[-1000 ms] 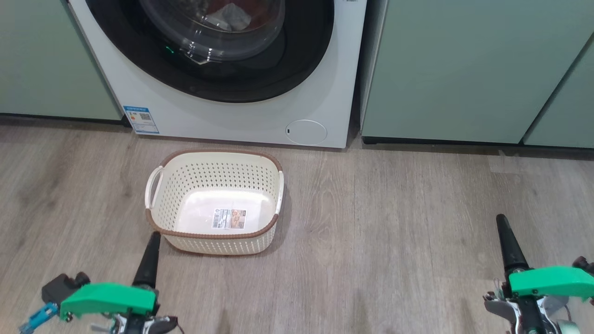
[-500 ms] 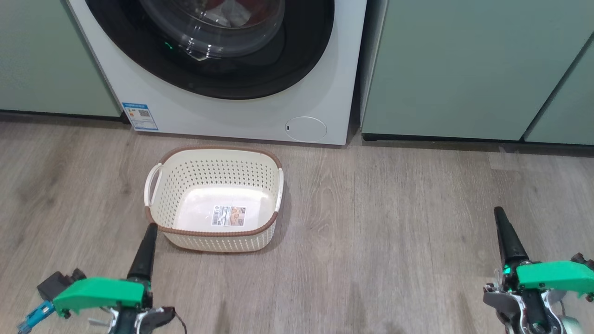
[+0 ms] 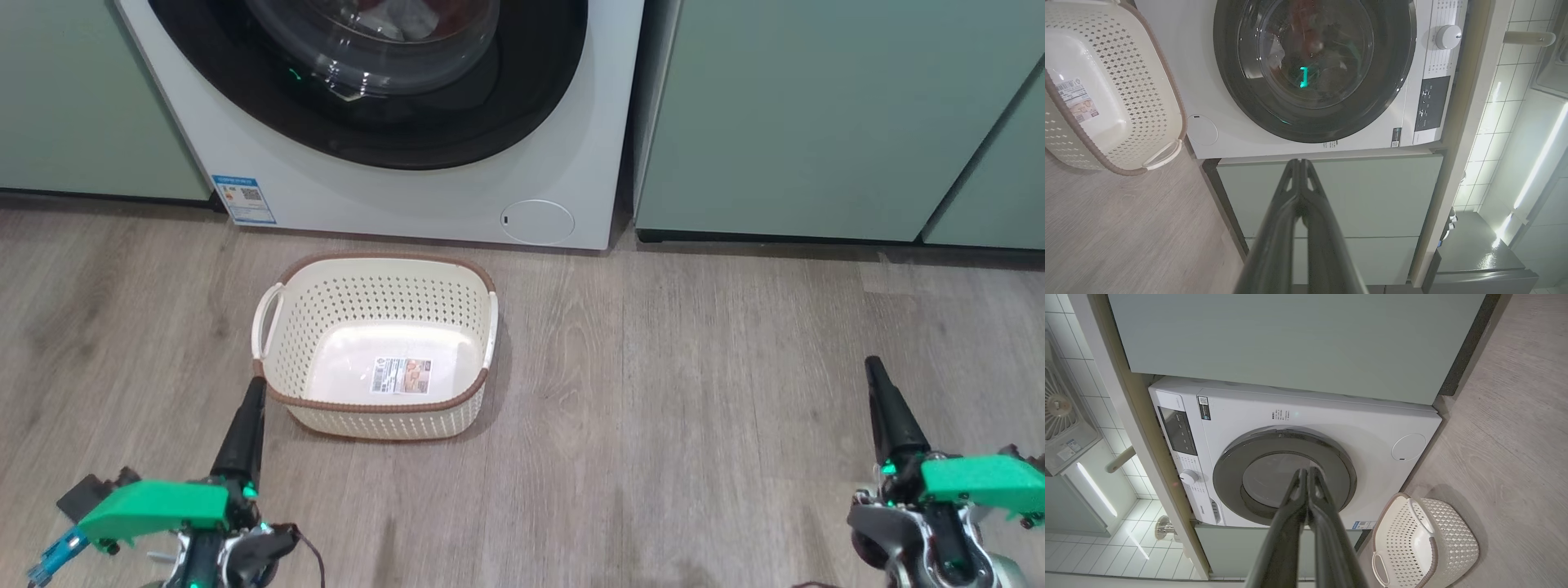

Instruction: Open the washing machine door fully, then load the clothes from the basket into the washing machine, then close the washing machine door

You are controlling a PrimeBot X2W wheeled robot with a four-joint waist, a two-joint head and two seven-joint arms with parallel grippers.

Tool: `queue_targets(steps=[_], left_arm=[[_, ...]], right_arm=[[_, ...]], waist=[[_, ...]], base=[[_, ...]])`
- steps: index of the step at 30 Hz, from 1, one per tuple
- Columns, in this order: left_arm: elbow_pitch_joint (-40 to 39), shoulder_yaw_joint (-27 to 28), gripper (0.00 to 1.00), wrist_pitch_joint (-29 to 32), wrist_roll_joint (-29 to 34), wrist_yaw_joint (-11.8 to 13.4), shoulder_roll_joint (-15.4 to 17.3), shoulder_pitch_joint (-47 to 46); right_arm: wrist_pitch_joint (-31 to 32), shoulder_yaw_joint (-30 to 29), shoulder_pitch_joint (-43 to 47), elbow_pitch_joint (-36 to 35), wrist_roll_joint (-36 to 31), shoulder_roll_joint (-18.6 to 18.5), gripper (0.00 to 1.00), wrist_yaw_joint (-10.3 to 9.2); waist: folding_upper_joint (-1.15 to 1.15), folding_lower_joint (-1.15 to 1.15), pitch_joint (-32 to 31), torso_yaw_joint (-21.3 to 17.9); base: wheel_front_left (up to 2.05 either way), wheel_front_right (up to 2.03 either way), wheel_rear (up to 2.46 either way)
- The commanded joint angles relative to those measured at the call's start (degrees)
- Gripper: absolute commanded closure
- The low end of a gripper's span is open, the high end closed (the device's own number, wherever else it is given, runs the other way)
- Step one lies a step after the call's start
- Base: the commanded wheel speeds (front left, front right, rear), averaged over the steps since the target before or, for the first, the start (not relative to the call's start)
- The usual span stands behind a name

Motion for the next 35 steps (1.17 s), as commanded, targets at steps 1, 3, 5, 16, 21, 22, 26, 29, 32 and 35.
queue_targets(steps=[1,3,5,16,21,22,26,29,32,35], left_arm=[[-1.68,2.15,1.0,0.51,-1.54,-0.4,0.76,-3.09],[-1.66,2.35,1.0,0.84,-2.7,-0.47,0.77,-3.26],[-1.65,2.54,1.0,1.17,-3.86,-0.54,0.78,-3.44],[-1.64,2.7,1.0,1.43,-4.79,-0.6,0.79,-3.57],[-1.64,2.7,1.0,1.43,-4.79,-0.6,0.79,-3.57],[-1.64,2.7,1.0,1.43,-4.79,-0.6,0.79,-3.57],[-1.64,2.7,1.0,1.43,-4.79,-0.6,0.79,-3.57],[-1.64,2.7,1.0,1.43,-4.79,-0.6,0.79,-3.57],[-1.64,2.7,1.0,1.43,-4.79,-0.6,0.79,-3.57],[-1.65,2.7,1.0,1.43,-4.79,-0.6,0.79,-3.57]], right_arm=[[0.78,1.47,-3.56,-2.33,1.74,-0.82,1.0,0.0],[1.12,1.54,-3.68,-2.39,2.99,-0.83,1.0,0.0],[1.46,1.6,-3.8,-2.45,4.24,-0.84,1.0,0.0],[1.73,1.66,-3.9,-2.5,5.24,-0.85,1.0,0.0],[1.72,1.66,-3.9,-2.5,5.24,-0.85,1.0,0.0],[1.72,1.66,-3.9,-2.5,5.24,-0.85,1.0,0.0],[1.72,1.66,-3.9,-2.5,5.24,-0.85,1.0,0.0],[1.72,1.66,-3.9,-2.5,5.24,-0.85,1.0,0.0],[1.72,1.66,-3.9,-2.5,5.24,-0.85,1.0,0.0],[1.72,1.66,-3.9,-2.5,5.24,-0.85,1.0,0.0]], waist=[[0.0,0.0,0.05,0.0],[0.0,0.0,0.13,-0.01],[0.0,0.0,0.21,-0.02],[0.0,0.0,0.27,-0.03],[0.0,0.0,0.27,-0.03],[0.0,0.0,0.27,-0.03],[0.0,0.0,0.27,-0.03],[0.0,0.0,0.27,-0.03],[0.0,0.0,0.27,-0.03],[0.0,0.0,0.27,-0.03]], base=[[0.0,0.0,0.0],[0.0,0.0,0.0],[0.0,0.0,0.0],[0.0,0.0,0.0],[0.0,0.0,0.0],[0.0,0.0,0.0],[0.0,0.0,0.0],[0.0,0.0,0.0],[0.0,0.0,0.0],[0.0,0.0,0.0]])
